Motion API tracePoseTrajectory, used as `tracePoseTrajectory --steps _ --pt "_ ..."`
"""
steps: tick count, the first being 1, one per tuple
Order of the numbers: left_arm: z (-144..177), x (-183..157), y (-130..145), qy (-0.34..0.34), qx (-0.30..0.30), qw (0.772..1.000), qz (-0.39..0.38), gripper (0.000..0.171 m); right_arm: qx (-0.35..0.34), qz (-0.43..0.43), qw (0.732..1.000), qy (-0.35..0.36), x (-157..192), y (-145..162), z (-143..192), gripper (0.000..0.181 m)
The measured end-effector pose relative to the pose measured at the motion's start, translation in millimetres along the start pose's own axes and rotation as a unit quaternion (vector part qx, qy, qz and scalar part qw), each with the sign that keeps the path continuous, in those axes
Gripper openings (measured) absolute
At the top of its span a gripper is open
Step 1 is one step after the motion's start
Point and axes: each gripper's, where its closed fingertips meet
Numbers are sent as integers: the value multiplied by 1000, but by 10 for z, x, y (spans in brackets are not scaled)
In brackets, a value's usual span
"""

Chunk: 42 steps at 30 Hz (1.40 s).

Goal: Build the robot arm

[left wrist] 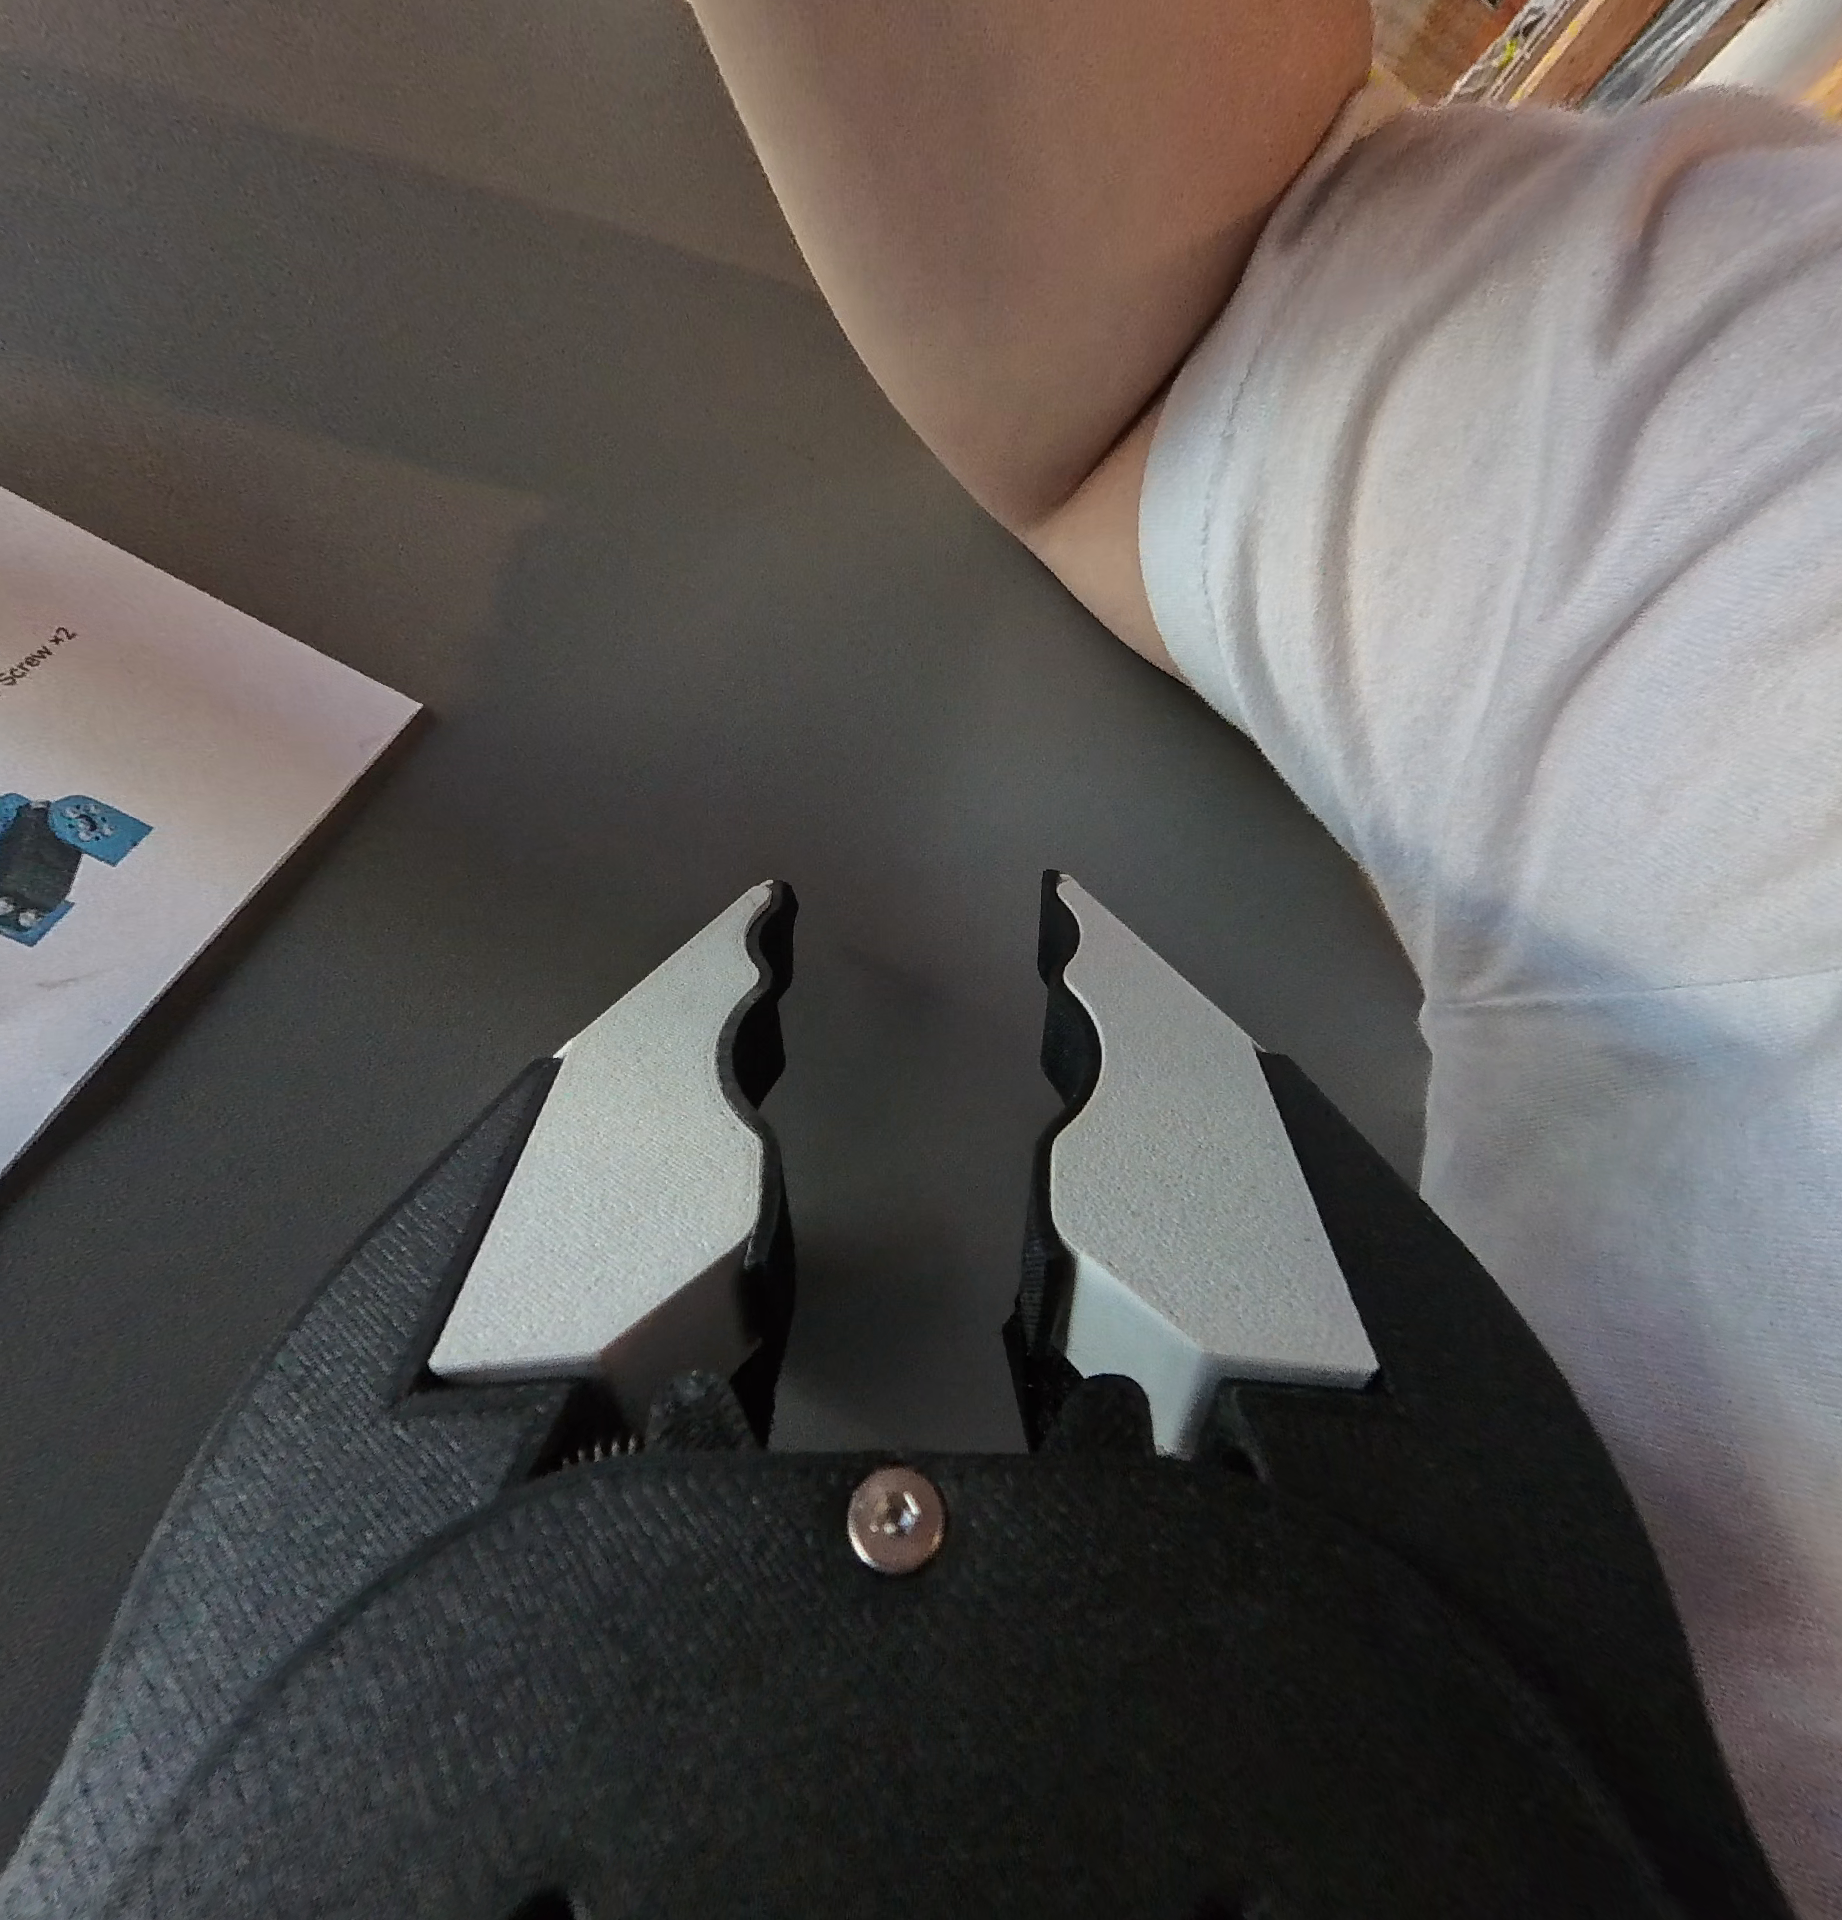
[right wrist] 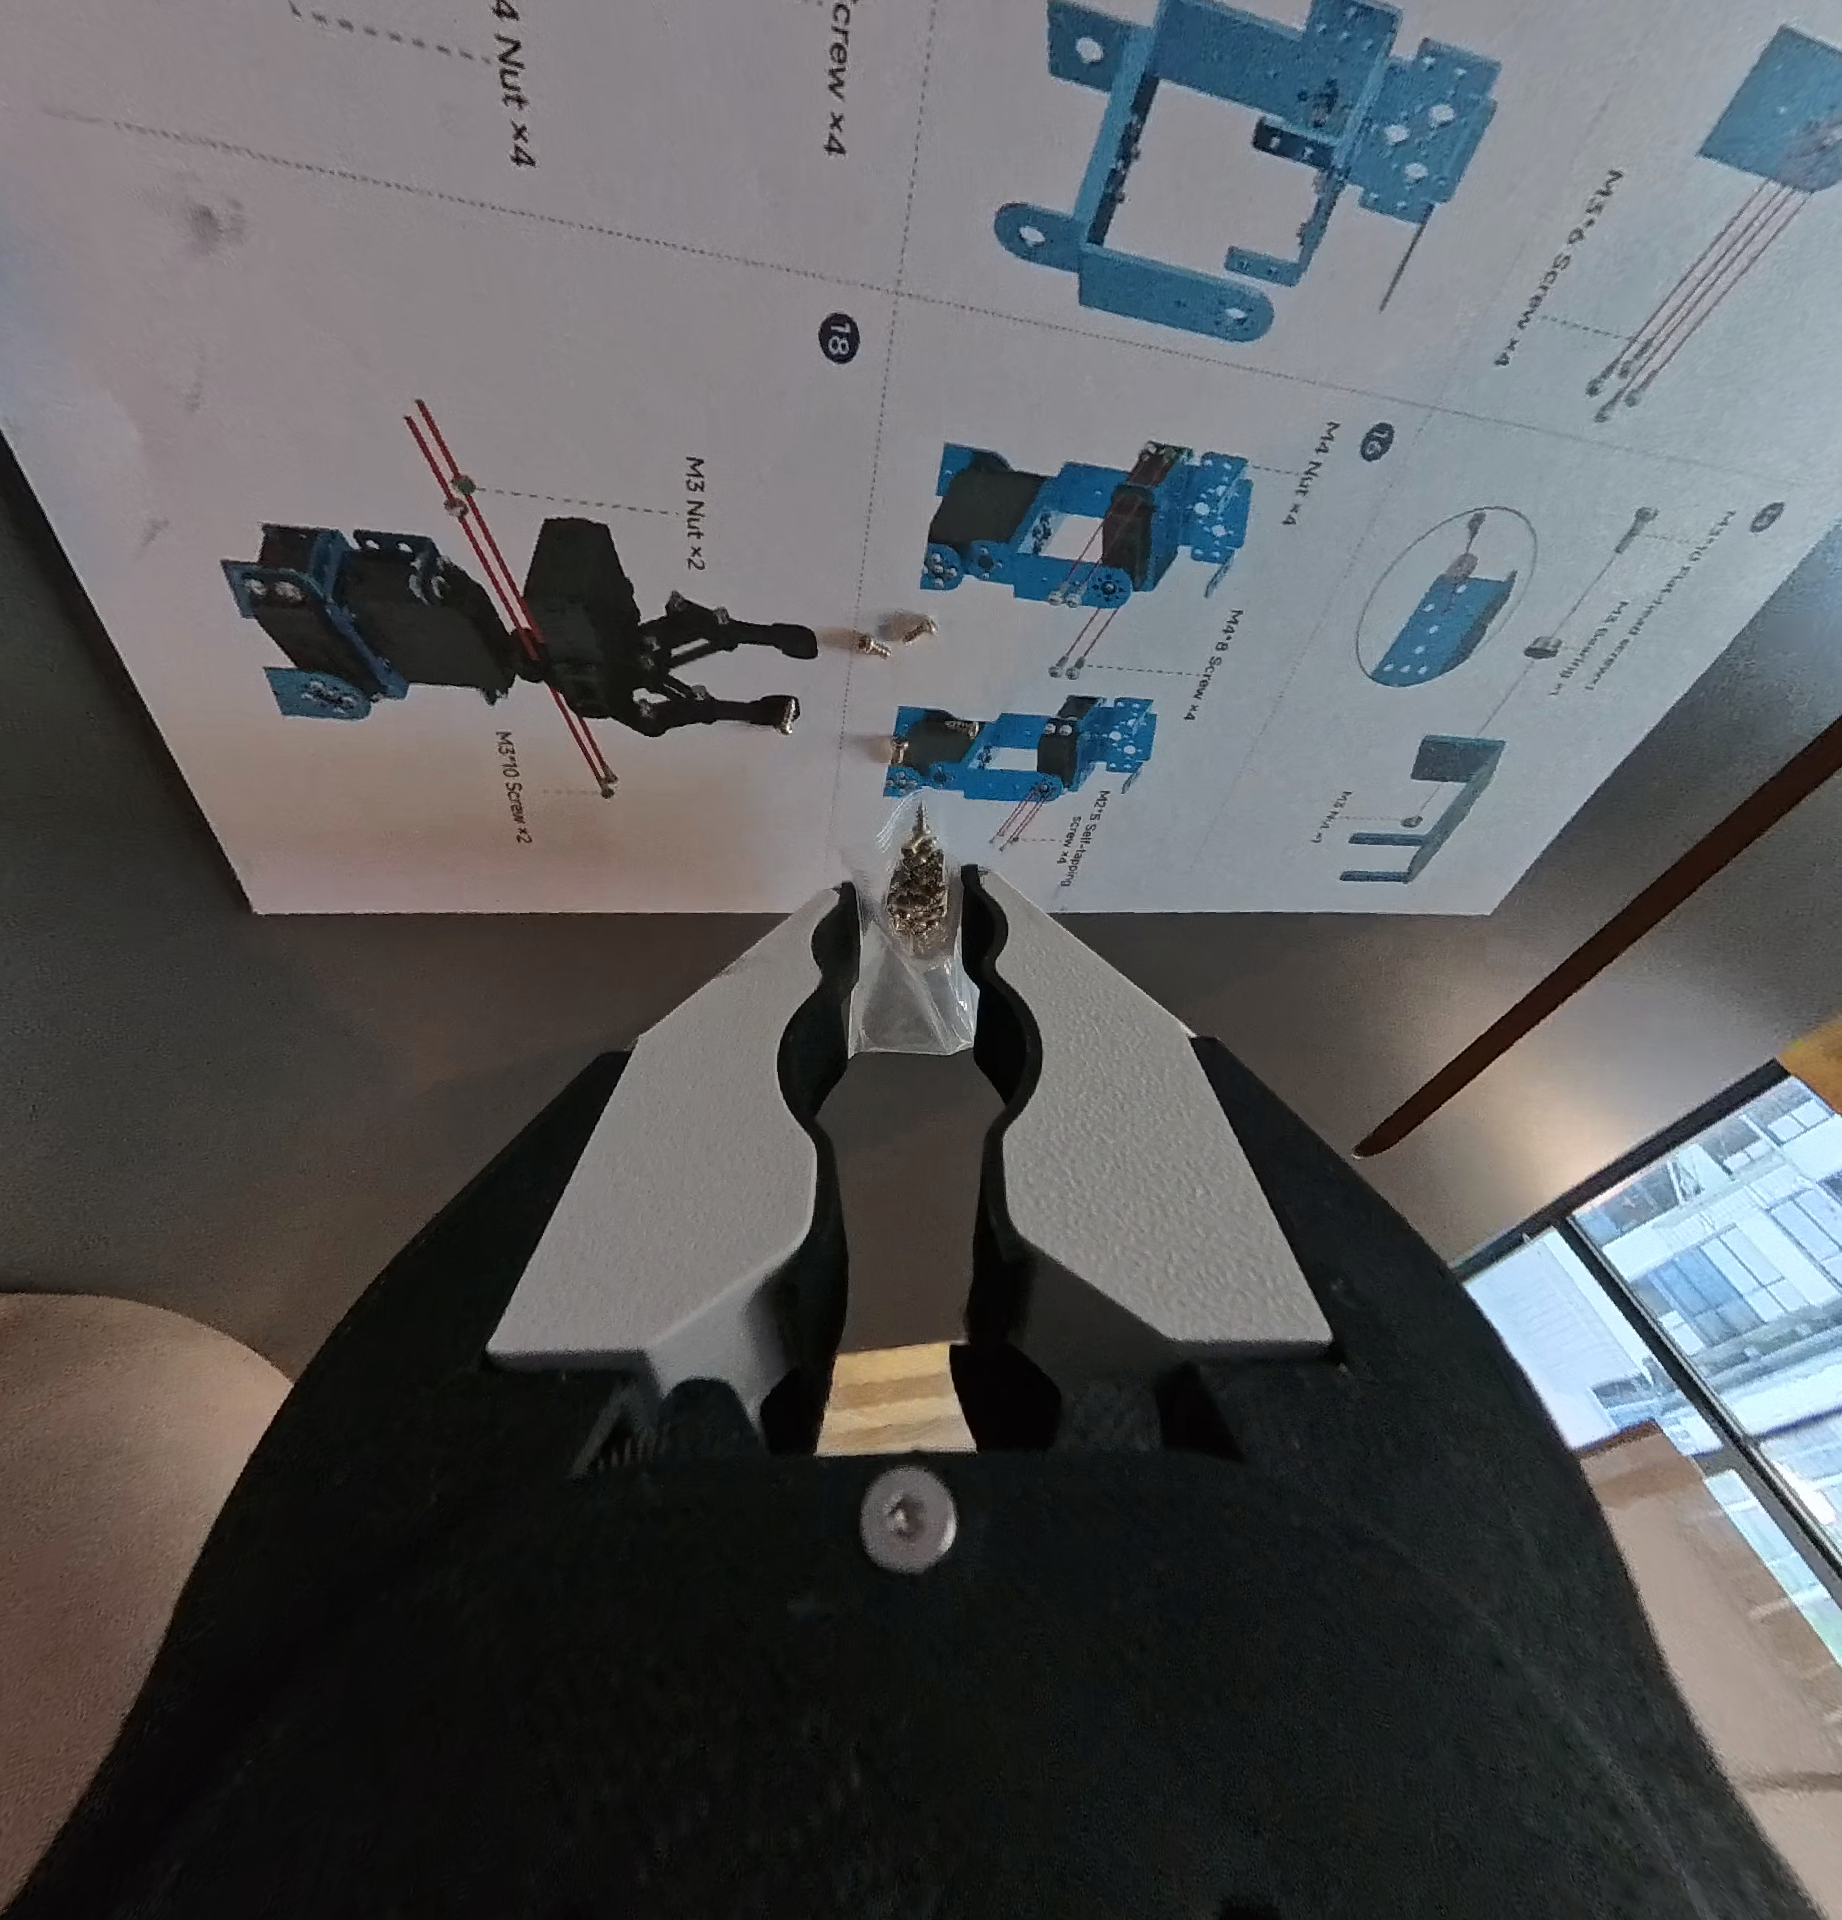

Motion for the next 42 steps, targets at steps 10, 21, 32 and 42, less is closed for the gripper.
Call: tracePoseTrajectory --steps 10,21,32,42 --pt "-1 -2 7 -4 1 1000 -4 46 -210 0 974 -85 -62 29 122 19" --pt "17 -10 31 -1 2 1000 -6 47 -384 -41 903 -187 -252 157 81 22" --pt "18 -25 48 -1 6 1000 -10 47 -478 -71 852 -200 -362 190 -93 22" --pt "21 -28 52 -1 5 1000 -9 48 -527 -73 820 -212 -397 261 59 21"
Point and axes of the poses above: each gripper's, where its closed fingertips meet, z back along the fingers, y out of its underside, x = y × z across the jaws, and after that the axes turned 14 degrees about x, right-handed
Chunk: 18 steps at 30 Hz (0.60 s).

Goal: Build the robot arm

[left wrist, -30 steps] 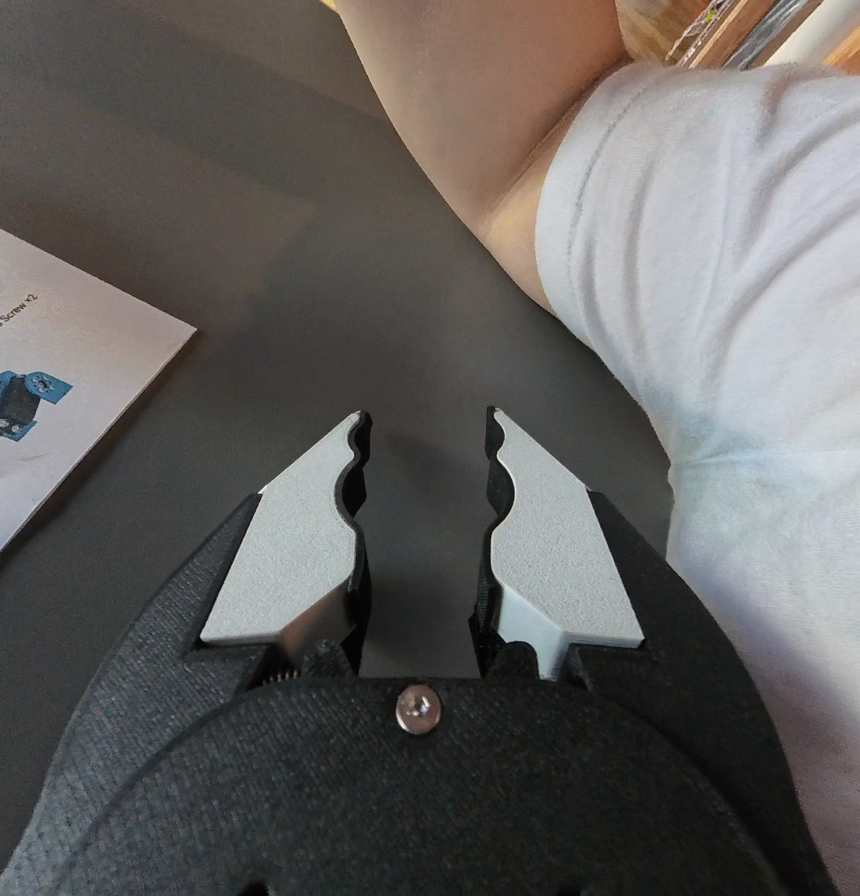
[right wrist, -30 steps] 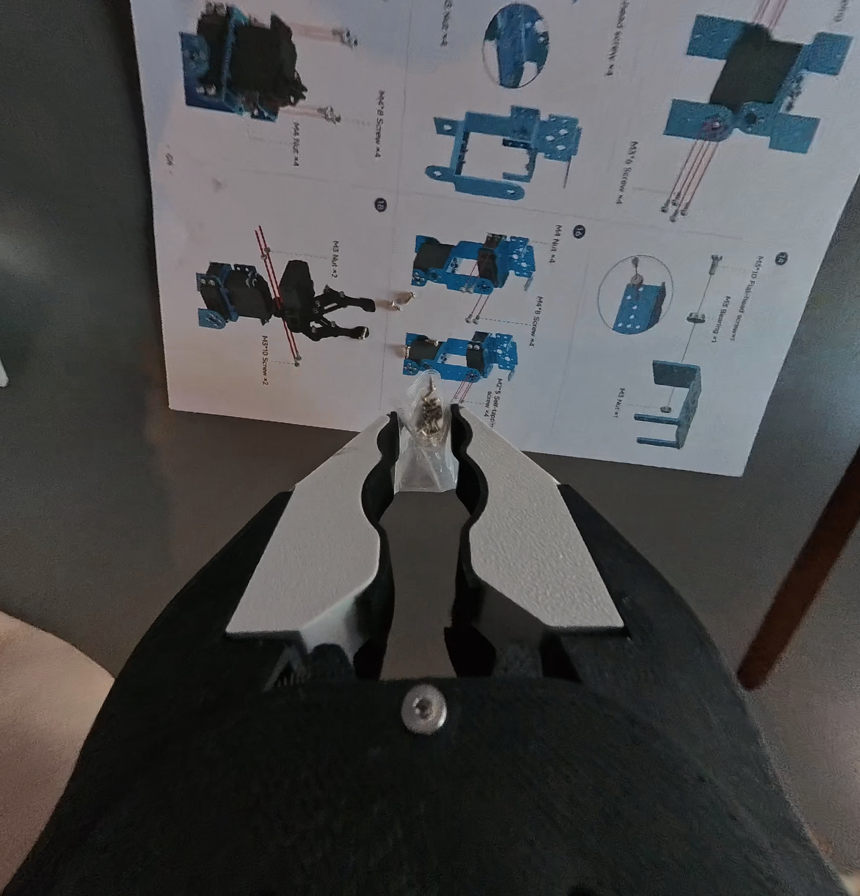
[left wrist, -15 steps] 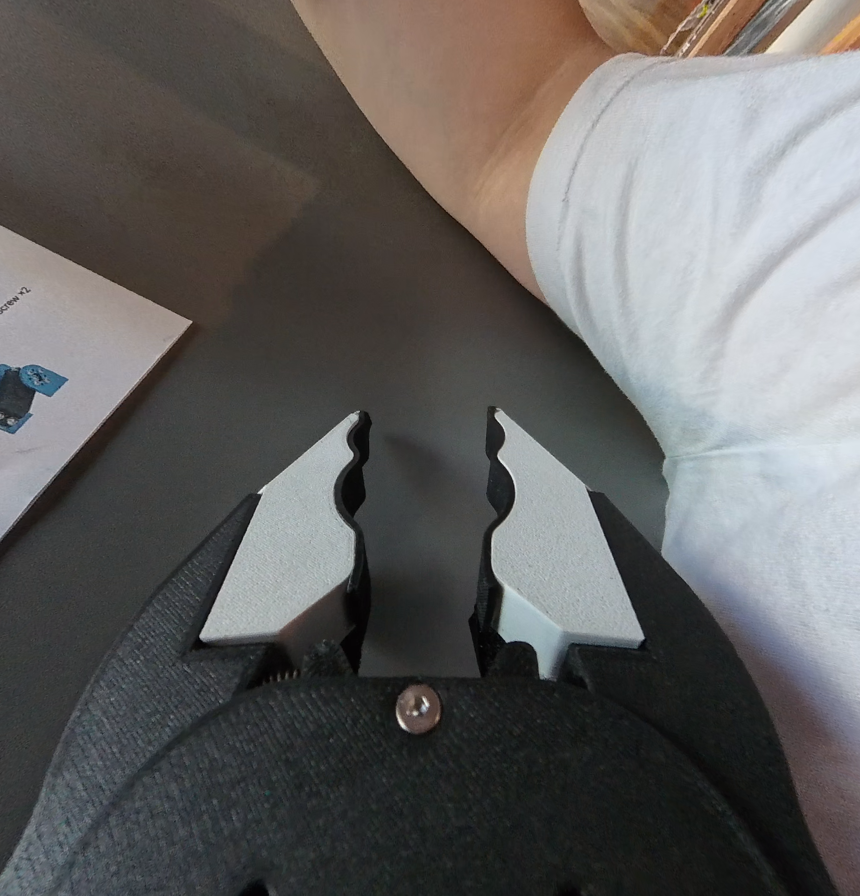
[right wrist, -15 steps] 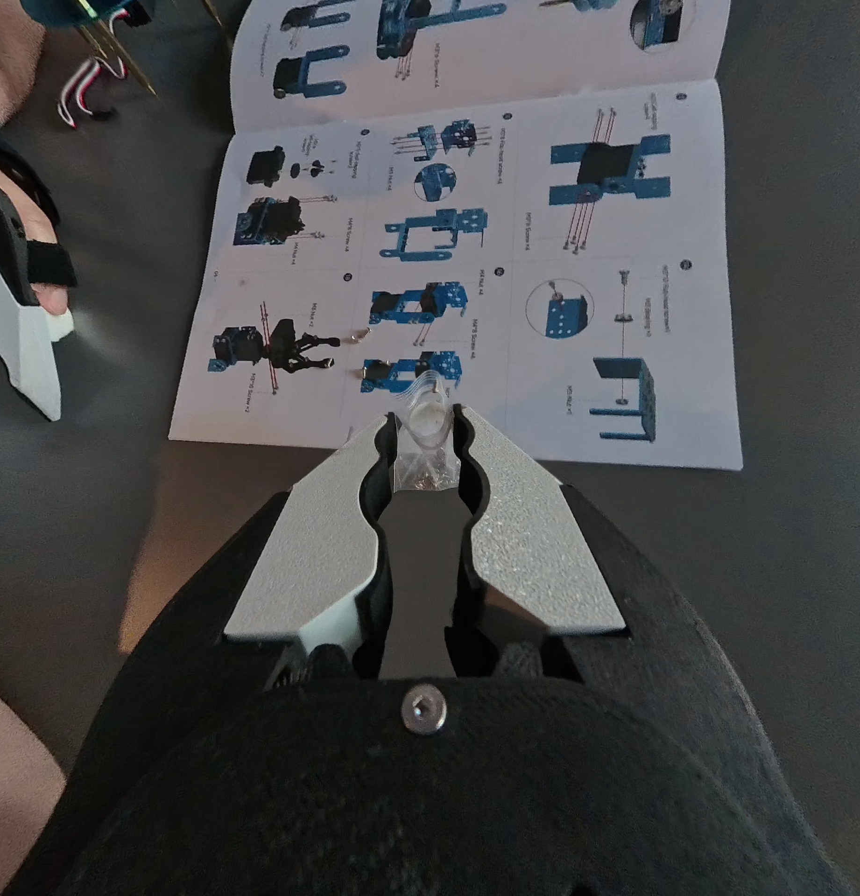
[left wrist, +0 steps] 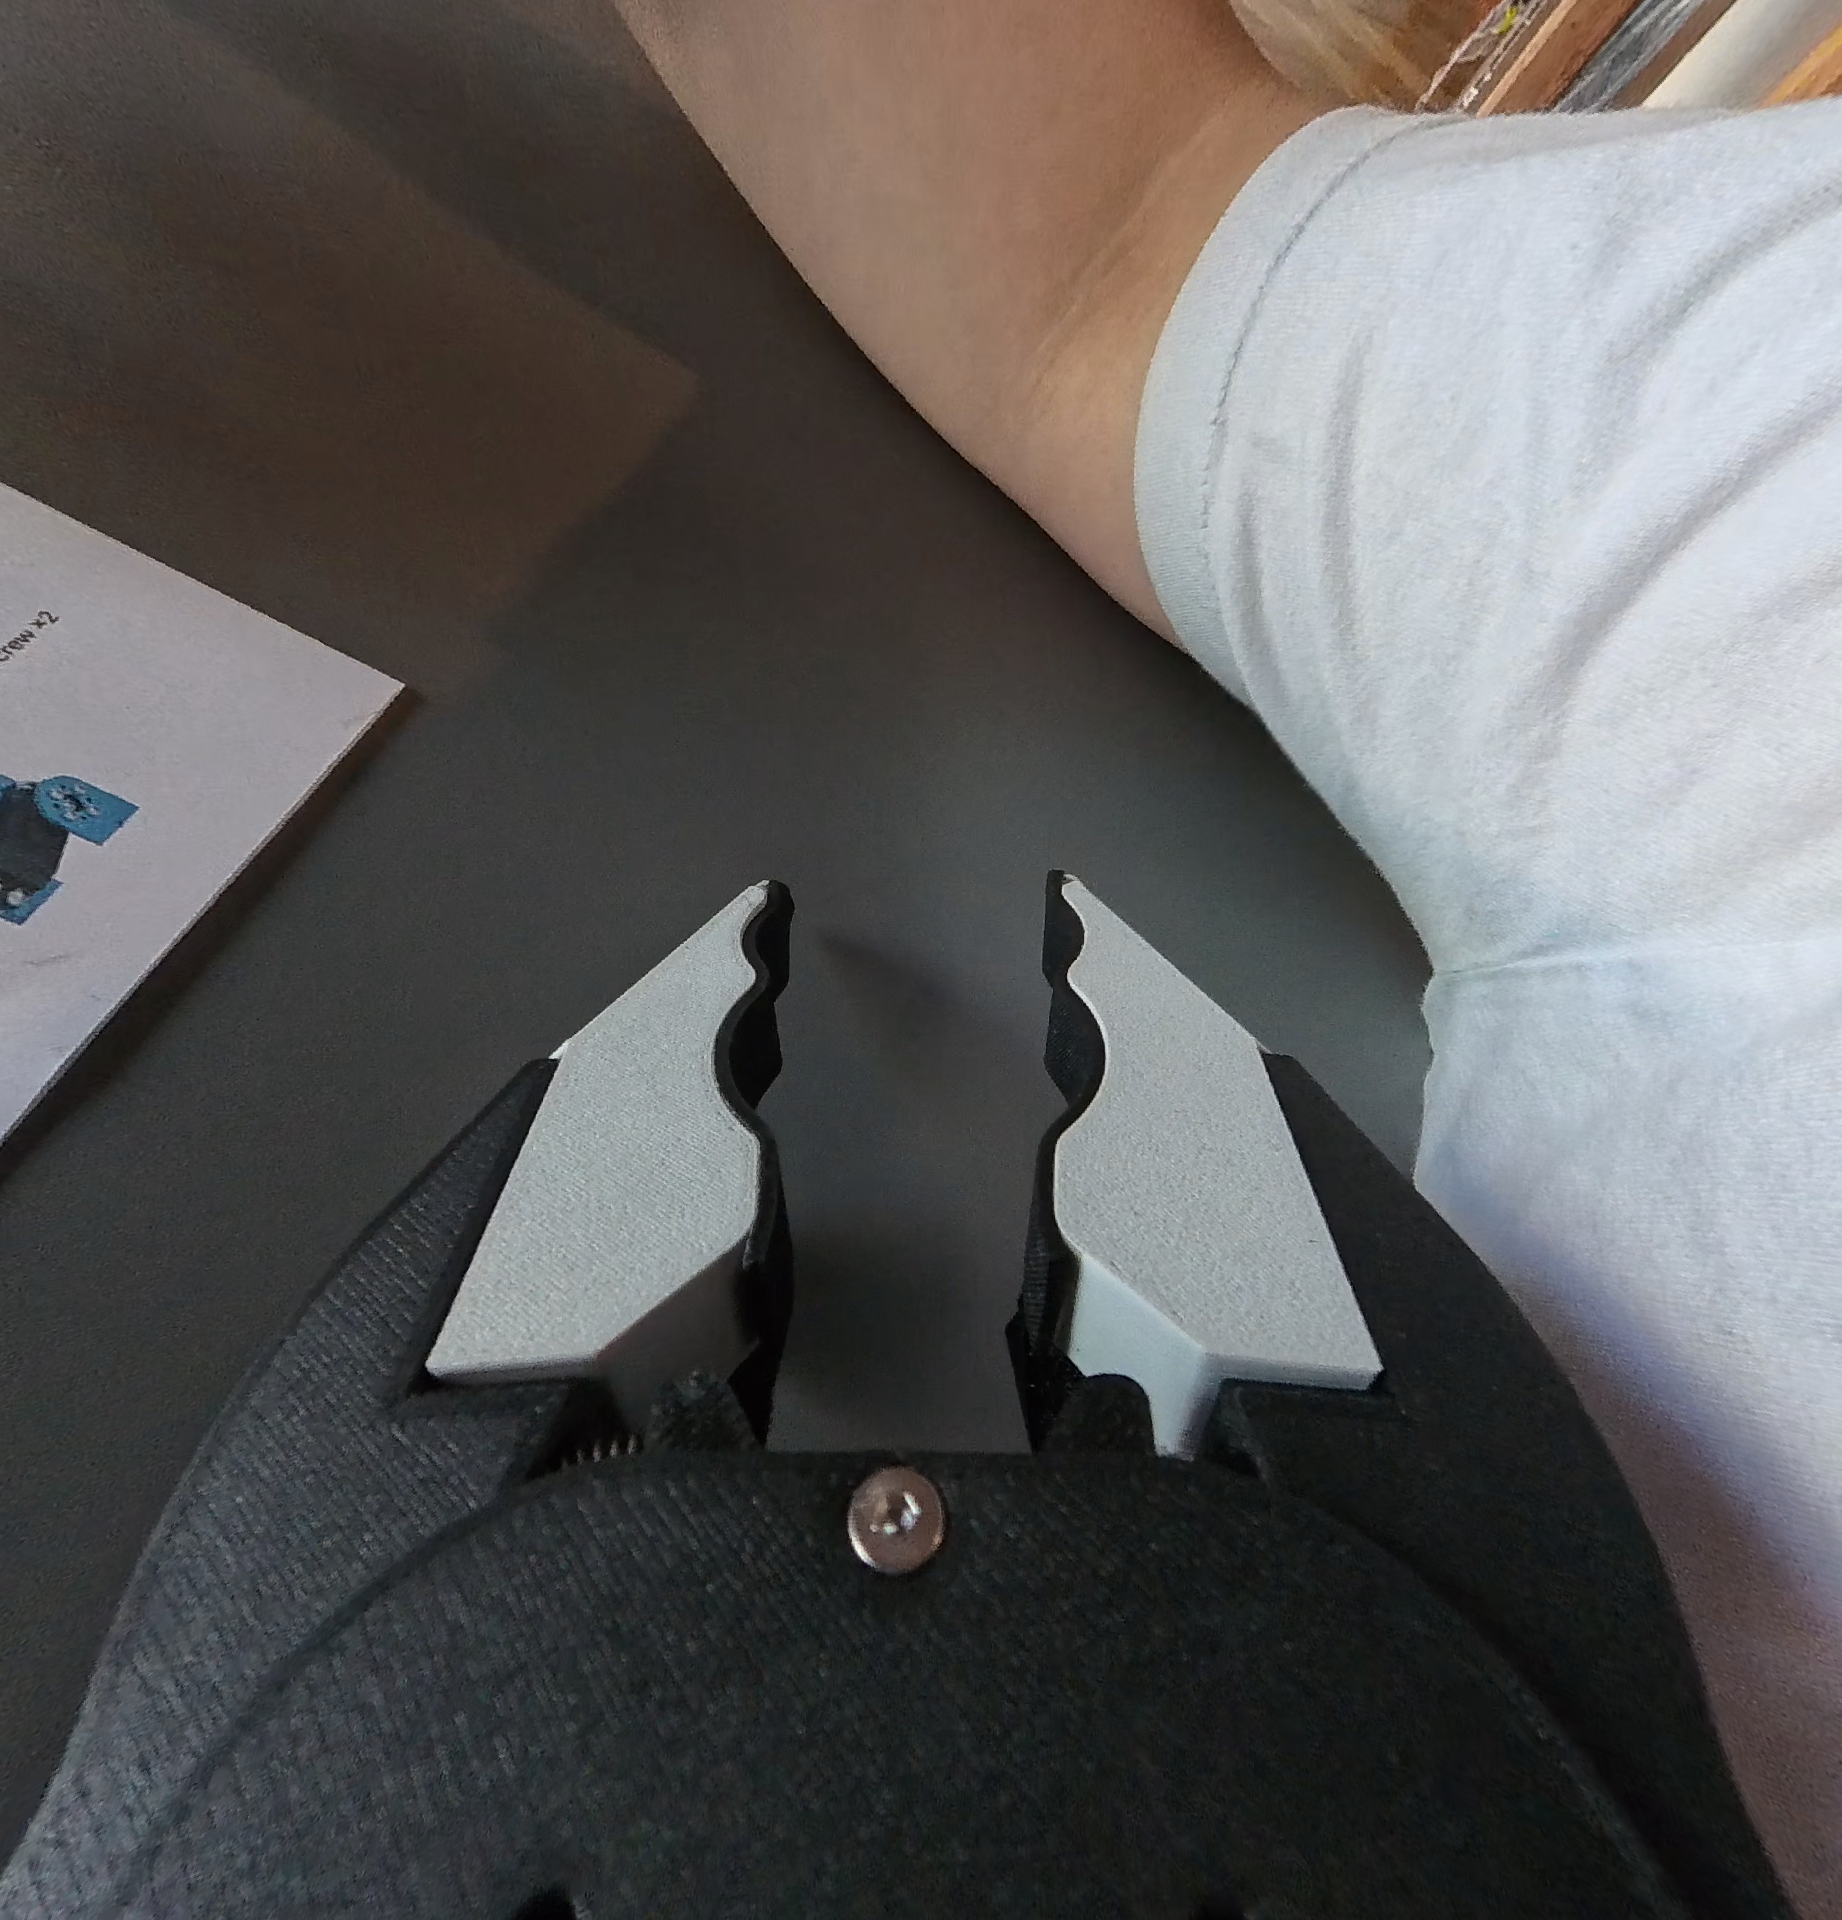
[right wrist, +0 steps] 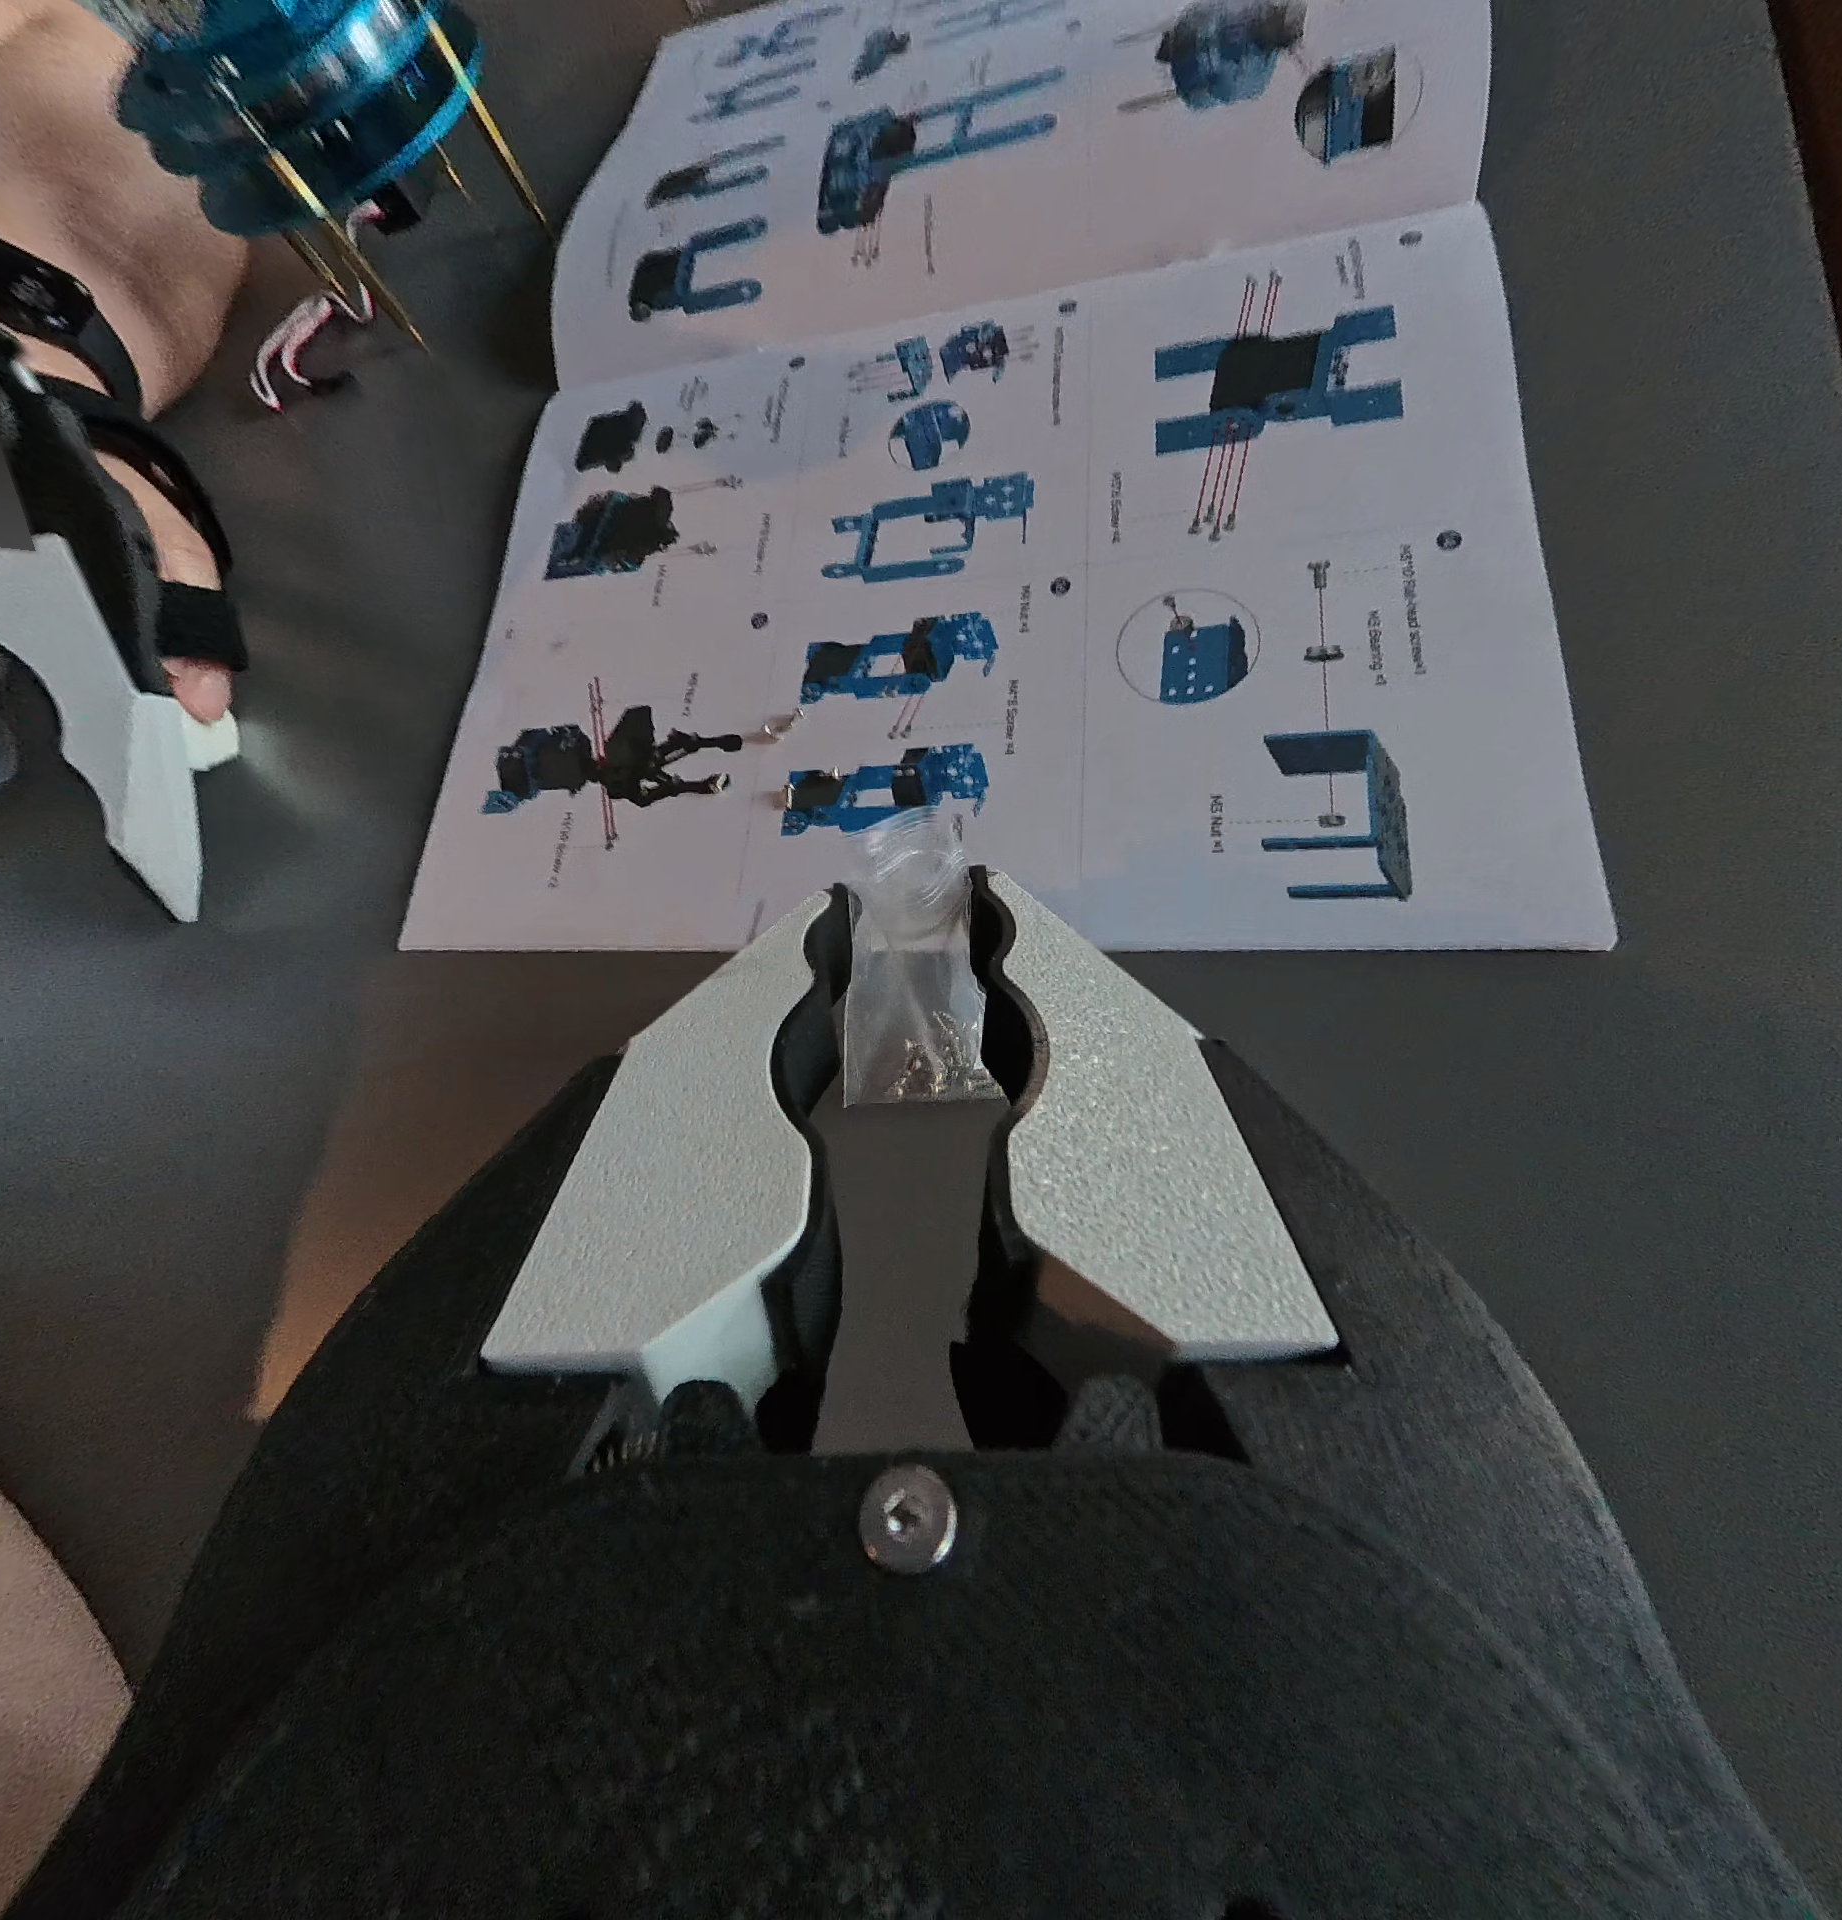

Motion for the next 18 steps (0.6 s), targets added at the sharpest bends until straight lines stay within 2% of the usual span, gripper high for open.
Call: tracePoseTrajectory --steps 2,9,14,18 --pt "2 0 -1 1 -1 1000 1 48 -13 -5 1000 0 -16 -3 48 21" --pt "14 9 -2 5 -3 1000 5 47 24 -53 998 24 -150 294 156 22" --pt "10 9 -1 2 -2 1000 4 46 83 -79 992 47 -186 509 192 24" --pt "8 8 1 1 -1 1000 3 46 107 -79 990 49 -192 547 160 27"
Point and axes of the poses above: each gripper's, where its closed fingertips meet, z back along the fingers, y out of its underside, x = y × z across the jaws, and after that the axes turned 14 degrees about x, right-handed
